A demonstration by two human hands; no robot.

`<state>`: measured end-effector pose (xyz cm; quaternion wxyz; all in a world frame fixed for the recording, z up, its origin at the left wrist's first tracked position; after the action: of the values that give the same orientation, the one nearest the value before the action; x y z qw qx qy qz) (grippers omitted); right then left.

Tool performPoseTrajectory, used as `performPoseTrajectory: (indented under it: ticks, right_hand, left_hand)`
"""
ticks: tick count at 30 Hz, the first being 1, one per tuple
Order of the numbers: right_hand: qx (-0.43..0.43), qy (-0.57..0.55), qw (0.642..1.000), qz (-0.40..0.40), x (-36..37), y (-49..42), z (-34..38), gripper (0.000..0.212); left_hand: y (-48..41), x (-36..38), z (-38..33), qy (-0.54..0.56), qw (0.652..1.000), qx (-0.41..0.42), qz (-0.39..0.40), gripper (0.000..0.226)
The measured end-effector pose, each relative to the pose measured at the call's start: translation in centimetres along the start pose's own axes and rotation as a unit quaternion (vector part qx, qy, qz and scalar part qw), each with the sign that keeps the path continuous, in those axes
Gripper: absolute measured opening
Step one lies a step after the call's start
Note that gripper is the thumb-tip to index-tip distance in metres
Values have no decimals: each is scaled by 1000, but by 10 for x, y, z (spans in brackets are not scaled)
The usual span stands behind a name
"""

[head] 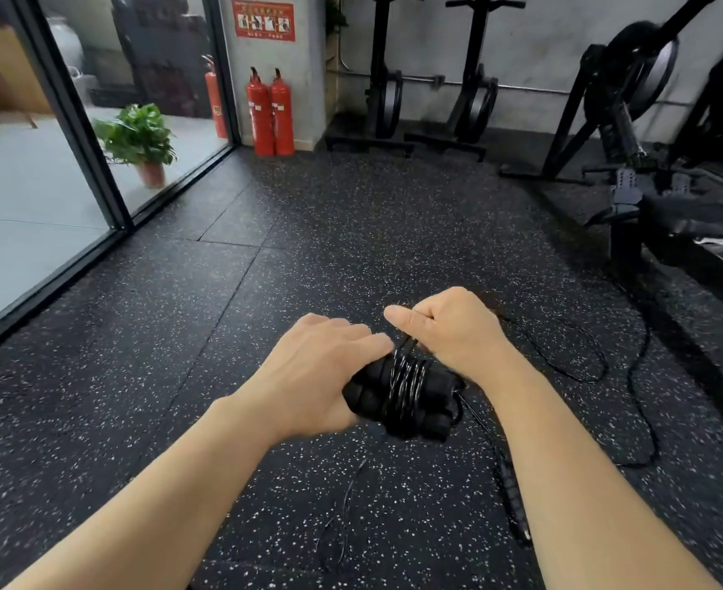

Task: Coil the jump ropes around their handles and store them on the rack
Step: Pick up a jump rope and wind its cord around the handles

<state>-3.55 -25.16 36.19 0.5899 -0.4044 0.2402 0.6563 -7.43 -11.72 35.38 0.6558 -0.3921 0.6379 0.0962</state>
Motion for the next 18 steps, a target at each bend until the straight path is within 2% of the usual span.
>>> performPoseTrajectory:
  ticks: [2,5,8,10,11,12,13,14,16,18]
  right_hand:
    - [54,-122,990,40,9,-1,-11,62]
    - [117,-219,963,108,21,5,-12,52]
    - [123,-311,936,104,33,6,-11,44]
    - [176,-438,878,80,41,10,-4,57]
    - [182,-475,855,98,47,13,-8,68]
    - [183,-461,858,128,56,16,-12,72]
    - [202,-427,871,134,60,19,-16,68]
    - [208,-372,893,142,61,18,-13,55]
    - [264,-349,887,148,71,17,-21,35]
    - [284,-338,888,130,78,14,-31,45]
  left_hand:
    - [0,-2,-1,27,999,-10,-13,26]
    - [0,-5,-1,101,993,-57,-20,48]
    - [1,-4,6,148,980,-135,-23,70]
    - [4,-2,8,192,968,-159,-32,74]
    - [5,-1,10,219,960,-170,-33,74]
    - [6,0,12,243,952,-184,-33,72]
    - [7,1,15,263,944,-198,-35,69]
    - [7,2,20,279,936,-212,-41,66]
    - [8,2,34,297,919,-251,-68,60]
    - [13,-1,53,299,896,-312,-101,56]
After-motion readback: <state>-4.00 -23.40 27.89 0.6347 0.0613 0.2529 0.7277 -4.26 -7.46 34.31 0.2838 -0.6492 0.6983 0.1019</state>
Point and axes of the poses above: each hand's wrist, its own y-axis away from the middle knuckle, its own x-axis out of the palm, z = x × y, the point moved 7 cm from there along -y, towards the middle knuckle
